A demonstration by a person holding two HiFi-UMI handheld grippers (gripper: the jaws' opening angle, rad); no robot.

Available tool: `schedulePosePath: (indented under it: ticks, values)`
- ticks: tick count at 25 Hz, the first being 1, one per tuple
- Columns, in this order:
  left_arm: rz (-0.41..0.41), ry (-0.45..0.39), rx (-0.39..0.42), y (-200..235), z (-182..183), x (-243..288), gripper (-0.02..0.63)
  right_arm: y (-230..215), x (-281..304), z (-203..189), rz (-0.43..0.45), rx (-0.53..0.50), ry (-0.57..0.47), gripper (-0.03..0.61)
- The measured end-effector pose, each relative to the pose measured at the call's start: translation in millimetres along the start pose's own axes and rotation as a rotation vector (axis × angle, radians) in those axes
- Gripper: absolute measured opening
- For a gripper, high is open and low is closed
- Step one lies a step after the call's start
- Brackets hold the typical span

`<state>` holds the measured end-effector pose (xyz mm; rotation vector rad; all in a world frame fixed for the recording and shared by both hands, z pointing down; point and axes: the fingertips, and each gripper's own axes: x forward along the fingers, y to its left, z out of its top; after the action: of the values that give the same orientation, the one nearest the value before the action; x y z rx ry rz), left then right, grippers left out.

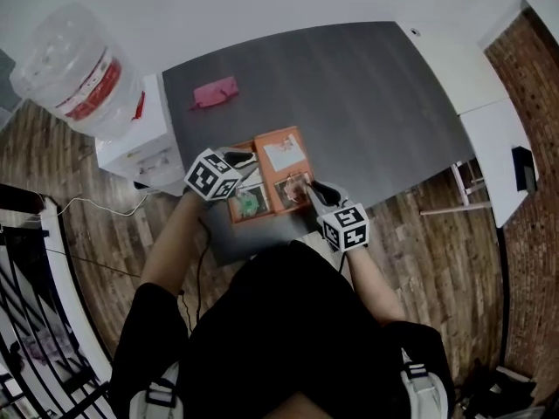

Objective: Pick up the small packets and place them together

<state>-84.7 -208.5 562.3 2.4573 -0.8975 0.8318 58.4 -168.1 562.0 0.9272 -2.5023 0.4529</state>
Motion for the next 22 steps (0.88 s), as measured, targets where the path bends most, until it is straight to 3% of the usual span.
schedulePosePath:
  ticks: [6,9,11,14,17,22]
  values:
    - [0.077,-0.001,-0.090,18.2,-31.6,-21.5,0.031,6.6,10.5,8.5,0.043,-0.034,0.009,0.052]
    - [0.062,0.027,-0.094,13.3,-45.8,-21.1,0.012,11.2,15.0,9.4,0.064,-0.044,0.015,0.052]
    - [0.003,0.088,-0.060,0.5,-58.9,-15.0,0.017,13.9,18.1,8.9,0.073,-0.047,0.022,0.052]
    - [-0.088,0.206,0.041,-21.9,-79.7,-0.4,0.107,14.6,19.7,6.3,0.075,-0.044,0.033,0.052]
    - [-0.141,0.251,0.127,-36.1,-88.2,13.9,0.130,11.8,17.6,3.4,0.066,-0.038,0.037,0.052]
    - [-0.196,0.325,0.201,-45.0,-97.1,30.3,0.178,4.8,10.8,0.4,0.038,-0.017,0.036,0.052]
